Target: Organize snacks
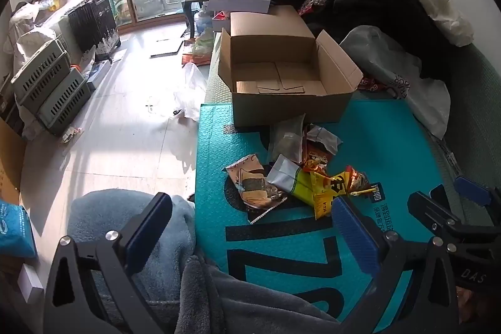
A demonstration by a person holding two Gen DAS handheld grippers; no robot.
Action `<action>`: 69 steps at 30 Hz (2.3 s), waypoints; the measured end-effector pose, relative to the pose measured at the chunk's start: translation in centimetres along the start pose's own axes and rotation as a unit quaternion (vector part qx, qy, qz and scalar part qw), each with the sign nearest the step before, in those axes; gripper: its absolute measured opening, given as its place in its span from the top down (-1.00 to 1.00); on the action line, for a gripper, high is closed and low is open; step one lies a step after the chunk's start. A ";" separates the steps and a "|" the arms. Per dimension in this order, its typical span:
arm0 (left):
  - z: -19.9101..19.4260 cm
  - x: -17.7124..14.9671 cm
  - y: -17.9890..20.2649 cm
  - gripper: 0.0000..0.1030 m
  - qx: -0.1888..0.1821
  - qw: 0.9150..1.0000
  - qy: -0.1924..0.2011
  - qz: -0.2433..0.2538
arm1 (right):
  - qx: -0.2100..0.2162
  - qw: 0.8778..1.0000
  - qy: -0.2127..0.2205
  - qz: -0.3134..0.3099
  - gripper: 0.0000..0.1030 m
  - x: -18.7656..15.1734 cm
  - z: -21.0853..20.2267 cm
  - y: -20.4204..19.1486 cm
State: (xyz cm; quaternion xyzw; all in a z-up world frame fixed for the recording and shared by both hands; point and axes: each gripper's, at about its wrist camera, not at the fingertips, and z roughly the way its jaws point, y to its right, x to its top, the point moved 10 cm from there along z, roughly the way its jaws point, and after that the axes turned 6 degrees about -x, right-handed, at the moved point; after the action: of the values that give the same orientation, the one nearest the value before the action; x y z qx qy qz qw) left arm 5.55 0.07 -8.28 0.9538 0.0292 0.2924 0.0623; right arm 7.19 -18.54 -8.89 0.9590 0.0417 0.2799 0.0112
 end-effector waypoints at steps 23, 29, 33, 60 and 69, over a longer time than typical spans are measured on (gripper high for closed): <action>-1.3 1.1 0.0 -1.00 0.000 1.000 0.018 0.007 | 0.002 1.000 0.009 -0.005 -1.00 0.6 -0.5 -0.1; -1.2 1.0 0.1 -1.00 -0.002 1.000 0.018 0.006 | 0.002 1.000 0.010 -0.005 -1.00 0.6 -0.5 -0.2; -1.3 1.1 0.2 -1.00 -0.004 1.000 0.018 0.006 | 0.002 1.000 0.010 -0.005 -1.00 0.7 -0.5 -0.2; -1.3 0.8 0.5 -1.00 -0.012 1.000 0.019 0.003 | -0.006 1.000 0.021 0.001 -0.96 0.7 -0.9 0.1; -1.3 0.7 0.3 -1.00 -0.013 1.000 0.016 0.000 | -0.005 1.000 0.019 0.000 -0.96 0.7 -0.9 0.1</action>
State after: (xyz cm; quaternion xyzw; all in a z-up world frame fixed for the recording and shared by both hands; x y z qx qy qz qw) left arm 5.46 -0.04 -6.79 0.9482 0.0268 0.3077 0.0744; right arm 7.30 -18.53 -7.75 0.9534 0.0407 0.2984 0.0158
